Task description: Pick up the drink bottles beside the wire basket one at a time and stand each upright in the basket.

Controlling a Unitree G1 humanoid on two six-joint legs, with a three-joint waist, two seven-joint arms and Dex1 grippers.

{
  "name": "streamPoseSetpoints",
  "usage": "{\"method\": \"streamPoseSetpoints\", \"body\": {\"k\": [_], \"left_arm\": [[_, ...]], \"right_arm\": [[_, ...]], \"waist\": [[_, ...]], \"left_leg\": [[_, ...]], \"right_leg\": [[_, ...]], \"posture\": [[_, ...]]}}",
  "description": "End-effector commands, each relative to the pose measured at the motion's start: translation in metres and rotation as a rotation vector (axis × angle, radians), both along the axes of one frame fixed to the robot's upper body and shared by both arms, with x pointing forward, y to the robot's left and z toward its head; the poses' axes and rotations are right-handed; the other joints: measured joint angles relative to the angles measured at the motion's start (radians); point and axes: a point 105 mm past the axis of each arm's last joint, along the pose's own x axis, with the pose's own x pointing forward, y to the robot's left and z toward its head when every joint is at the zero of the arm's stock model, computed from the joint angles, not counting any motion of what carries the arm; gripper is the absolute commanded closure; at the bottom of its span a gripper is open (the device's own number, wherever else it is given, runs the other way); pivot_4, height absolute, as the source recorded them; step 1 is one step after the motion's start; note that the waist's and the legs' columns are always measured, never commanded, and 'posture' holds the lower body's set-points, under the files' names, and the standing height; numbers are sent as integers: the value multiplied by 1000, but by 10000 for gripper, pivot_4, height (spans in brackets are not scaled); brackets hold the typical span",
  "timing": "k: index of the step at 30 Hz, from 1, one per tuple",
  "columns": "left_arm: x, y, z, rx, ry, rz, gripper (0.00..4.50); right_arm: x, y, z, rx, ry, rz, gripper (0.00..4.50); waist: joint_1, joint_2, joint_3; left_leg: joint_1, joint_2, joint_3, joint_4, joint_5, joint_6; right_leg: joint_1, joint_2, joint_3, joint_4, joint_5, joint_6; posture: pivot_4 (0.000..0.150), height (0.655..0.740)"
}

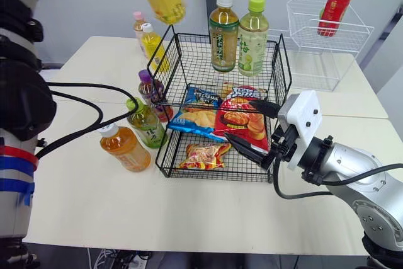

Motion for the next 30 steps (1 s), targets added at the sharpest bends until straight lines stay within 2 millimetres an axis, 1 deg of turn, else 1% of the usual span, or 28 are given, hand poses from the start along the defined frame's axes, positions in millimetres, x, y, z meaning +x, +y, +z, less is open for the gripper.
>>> {"method": "streamPoseSetpoints", "body": {"k": [1, 3, 11, 19, 24, 26, 28, 30], "left_arm": [[-9, -6, 19, -42, -74, -22, 31387], [-1, -9, 5, -39, -30, -25, 31387], [18, -19, -38, 10, 81, -24, 31387], [26, -26, -58, 61, 121, -7, 31387], [28, -26, -58, 60, 122, 6, 31387], [27, -25, -55, 65, 108, 11, 24283], [25, -26, -52, 66, 101, -1, 19594], [22, -26, -49, 62, 100, -20, 13564]], "right_arm": [[-6, 1, 8, 20, -52, -16, 0], [-5, -1, 10, 30, -64, -42, 0], [1, -6, 19, 63, -98, -109, 0], [1, -5, 20, 70, -103, -116, 0], [3, -6, 23, 78, -113, -127, 0], [3, -6, 24, 81, -118, -130, 0], [3, -6, 25, 86, -124, -130, 0], [3, -6, 26, 92, -131, -131, 0]], "waist": [[-6, 0, 0], [-9, 0, 0], [-8, 0, 0], [-6, 1, 0], [-7, 1, 0], [-7, 1, 0], [-7, 1, 0], [-7, 1, 0]], "left_leg": [[-1, 0, 0, 0, 0, -1], [-1, 0, 0, 0, 1, -1], [-1, 0, 1, 0, 2, -3], [-2, 0, 1, 0, 2, -3], [-1, 0, 1, 0, 2, -3], [-1, 0, 1, 1, 2, -3], [-1, 0, 1, 1, 2, -3], [-1, 0, 1, 1, 2, -3]], "right_leg": [[-1, 0, 0, 0, 0, -1], [-1, 0, 1, 0, 2, -4], [-1, 0, 1, 0, 2, -4], [-1, 0, 2, 0, 2, -4], [-1, 0, 2, 1, 2, -4], [-1, 0, 2, 1, 2, -4], [-1, 0, 2, 1, 2, -4], [-1, 0, 2, 1, 2, -4]], "posture": [[1500, 7400], [1500, 7400], [1500, 7400], [1500, 7400], [1500, 7400], [1500, 7400], [1500, 7400], [1500, 7400]]}}
